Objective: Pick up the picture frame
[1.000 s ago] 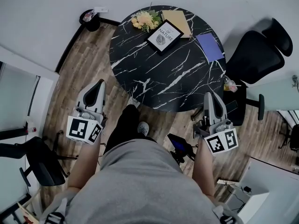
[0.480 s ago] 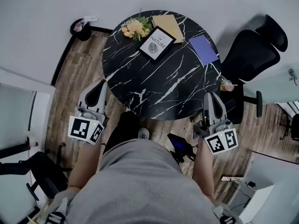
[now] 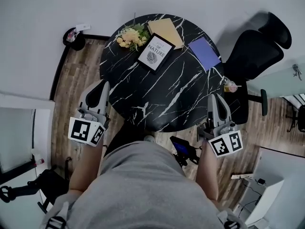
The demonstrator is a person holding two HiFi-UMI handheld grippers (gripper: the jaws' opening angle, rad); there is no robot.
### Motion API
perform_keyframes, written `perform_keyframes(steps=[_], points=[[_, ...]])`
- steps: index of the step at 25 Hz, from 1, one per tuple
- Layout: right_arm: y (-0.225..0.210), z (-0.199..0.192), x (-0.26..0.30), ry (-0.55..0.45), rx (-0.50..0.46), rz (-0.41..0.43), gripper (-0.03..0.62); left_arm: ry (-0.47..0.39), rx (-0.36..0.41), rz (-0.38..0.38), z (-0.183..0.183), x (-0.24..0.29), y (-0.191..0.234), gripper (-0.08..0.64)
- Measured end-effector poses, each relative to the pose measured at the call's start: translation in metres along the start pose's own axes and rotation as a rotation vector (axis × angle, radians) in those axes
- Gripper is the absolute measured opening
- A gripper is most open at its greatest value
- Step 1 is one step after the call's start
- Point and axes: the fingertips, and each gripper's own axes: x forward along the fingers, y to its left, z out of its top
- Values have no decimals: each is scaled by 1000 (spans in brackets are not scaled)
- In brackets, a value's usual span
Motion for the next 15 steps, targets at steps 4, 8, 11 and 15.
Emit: perform_keyframes(steps=[4, 8, 11, 15], points=[[-2, -2, 13, 3, 2, -31, 26, -3, -4, -36, 2, 22, 13, 6], [-7, -4, 22, 12, 6, -70, 26, 9, -19, -76, -2, 41, 21, 6], [-7, -2, 31, 10, 15, -88, 26, 17, -22, -108, -2, 57, 28, 6], [-9, -1, 48, 11, 12, -109, 26, 21, -26, -148, -2, 82, 38, 6]])
